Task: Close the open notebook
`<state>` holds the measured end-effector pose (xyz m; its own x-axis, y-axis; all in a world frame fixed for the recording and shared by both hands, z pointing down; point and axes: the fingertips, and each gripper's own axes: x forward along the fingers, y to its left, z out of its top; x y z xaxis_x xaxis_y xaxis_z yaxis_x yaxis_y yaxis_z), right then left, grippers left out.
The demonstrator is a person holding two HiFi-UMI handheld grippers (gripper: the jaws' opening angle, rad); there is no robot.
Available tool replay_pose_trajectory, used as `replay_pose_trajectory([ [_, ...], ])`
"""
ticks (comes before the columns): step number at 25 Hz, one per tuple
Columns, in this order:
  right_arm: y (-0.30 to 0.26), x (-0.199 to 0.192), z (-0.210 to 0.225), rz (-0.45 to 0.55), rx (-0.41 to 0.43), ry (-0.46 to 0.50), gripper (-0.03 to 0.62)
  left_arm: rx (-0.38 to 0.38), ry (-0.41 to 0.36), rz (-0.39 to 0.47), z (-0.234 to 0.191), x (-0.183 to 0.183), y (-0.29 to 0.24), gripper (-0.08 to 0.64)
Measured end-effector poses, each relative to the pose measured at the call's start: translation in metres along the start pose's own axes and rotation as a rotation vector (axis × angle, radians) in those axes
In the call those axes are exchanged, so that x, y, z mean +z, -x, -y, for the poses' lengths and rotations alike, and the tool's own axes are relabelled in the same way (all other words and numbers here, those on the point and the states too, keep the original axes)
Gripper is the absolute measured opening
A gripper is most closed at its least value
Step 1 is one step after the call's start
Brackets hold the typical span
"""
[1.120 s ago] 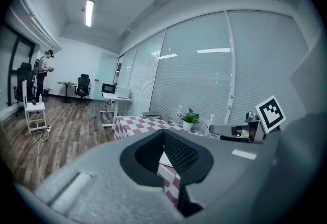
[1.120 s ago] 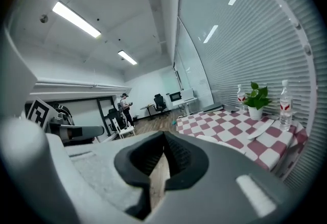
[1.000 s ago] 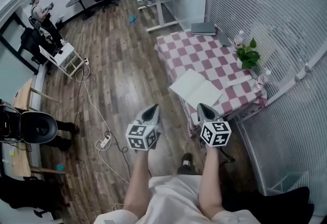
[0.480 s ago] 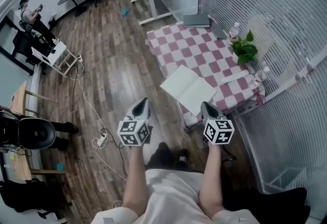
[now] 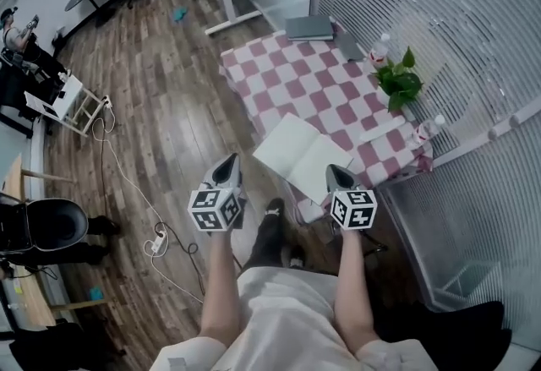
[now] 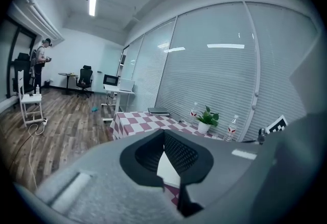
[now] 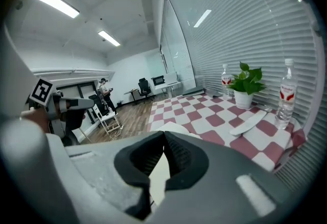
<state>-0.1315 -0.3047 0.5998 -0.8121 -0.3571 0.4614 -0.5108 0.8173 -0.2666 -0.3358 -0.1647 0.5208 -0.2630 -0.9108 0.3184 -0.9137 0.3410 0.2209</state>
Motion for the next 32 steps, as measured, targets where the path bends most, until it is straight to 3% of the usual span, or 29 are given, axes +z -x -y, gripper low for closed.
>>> replay_pose_trajectory([
  [4,-0.036,-0.028,0.017,-0.099,-0.057,0.007,0.000,-0.072,-0.002,-0.059,-0.021,-0.010,-0.050,0.008],
  [8,-0.058,-0.046,0.036,-0.194,-0.109,0.050,0.000,-0.172,-0.017,-0.161,-0.036,-0.055,-0.097,0.008],
  [11,-0.073,-0.053,0.053,-0.245,-0.163,0.051,0.000,-0.234,0.015,-0.227,-0.045,-0.083,-0.127,0.008],
  [15,-0.084,-0.079,0.055,-0.302,-0.214,0.020,0.001,-0.300,0.030,-0.326,-0.051,-0.119,-0.147,0.009],
  [21,-0.104,-0.111,0.052,-0.424,-0.248,0.076,0.002,-0.387,0.048,-0.398,-0.056,-0.145,-0.170,0.014],
  [27,-0.105,-0.110,0.054,-0.415,-0.280,0.014,0.002,-0.495,0.161,-0.470,-0.062,-0.166,-0.176,0.214],
  [32,-0.104,-0.111,0.054,-0.409,-0.291,0.005,0.002,-0.630,0.241,-0.545,-0.040,-0.185,-0.174,0.245],
])
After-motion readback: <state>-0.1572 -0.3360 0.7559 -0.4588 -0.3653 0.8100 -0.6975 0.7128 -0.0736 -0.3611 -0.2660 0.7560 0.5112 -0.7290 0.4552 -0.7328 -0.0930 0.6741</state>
